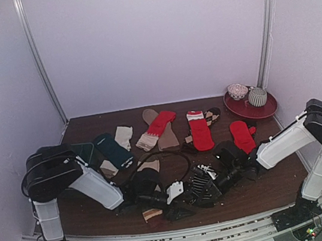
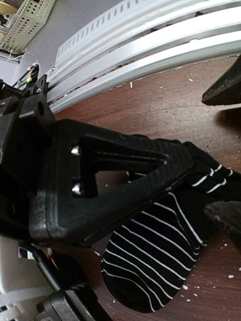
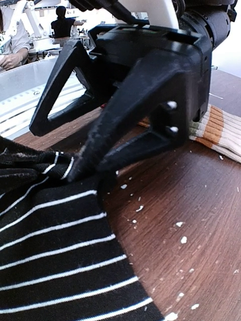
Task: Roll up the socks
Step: Roll a pair of socks at the center of the board.
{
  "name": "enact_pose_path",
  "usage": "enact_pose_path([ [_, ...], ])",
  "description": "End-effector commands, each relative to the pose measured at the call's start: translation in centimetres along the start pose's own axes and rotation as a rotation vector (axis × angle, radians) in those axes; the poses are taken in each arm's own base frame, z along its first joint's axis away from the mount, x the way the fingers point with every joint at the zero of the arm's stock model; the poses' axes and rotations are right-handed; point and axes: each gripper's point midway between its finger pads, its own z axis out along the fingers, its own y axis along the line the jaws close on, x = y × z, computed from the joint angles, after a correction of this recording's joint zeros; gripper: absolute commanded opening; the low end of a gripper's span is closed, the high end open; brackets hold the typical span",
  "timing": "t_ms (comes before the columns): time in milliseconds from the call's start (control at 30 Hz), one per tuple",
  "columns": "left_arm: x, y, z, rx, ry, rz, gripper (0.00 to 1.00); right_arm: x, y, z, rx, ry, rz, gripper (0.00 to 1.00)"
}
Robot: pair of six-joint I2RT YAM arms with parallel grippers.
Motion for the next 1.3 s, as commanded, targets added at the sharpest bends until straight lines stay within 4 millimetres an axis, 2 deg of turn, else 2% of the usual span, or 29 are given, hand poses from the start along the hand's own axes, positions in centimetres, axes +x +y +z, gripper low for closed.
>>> enact_pose_path([
  [0, -1.2, 0.4, -0.3, -0.038, -0.049, 0.014, 0.68, 0.6, 0.1, -0.3, -0.019, 0.009, -0.004, 0.00],
  [133, -2.1, 0.3, -0.8, -0.041, -0.071, 0.041, 0.73, 0.9, 0.1, -0.3, -0.023, 0.017, -0.001, 0.00],
  [267, -3.7, -0.4, -2.1, -0.039, -0.131, 0.073, 0.74, 1.2, 0.1, -0.4, -0.025, 0.020, -0.001, 0.00],
  [433, -3.3, -0.5, -1.1, -0.017, -0.104, 0.088, 0.74, 1.1, 0.3, -0.6, -0.030, 0.014, -0.005, 0.00],
  [633, -3.5, -1.9, 0.2, 0.040, -0.093, 0.113, 0.73, 1.0, 0.6, -0.6, -0.040, 0.014, 0.000, 0.00],
  [900, -2.0, -2.3, 1.3, 0.058, -0.049, 0.087, 0.62, 0.7, 0.9, -0.7, -0.048, 0.013, -0.006, 0.00],
  [1167, -0.1, -1.7, 1.5, 0.017, -0.015, 0.052, 0.64, 0.8, 1.2, -1.0, -0.051, 0.013, -0.017, 0.00],
  [1267, 0.2, -1.4, 1.6, 0.002, -0.001, 0.045, 0.59, 0.9, 1.2, -1.1, -0.048, 0.014, -0.017, 0.00],
])
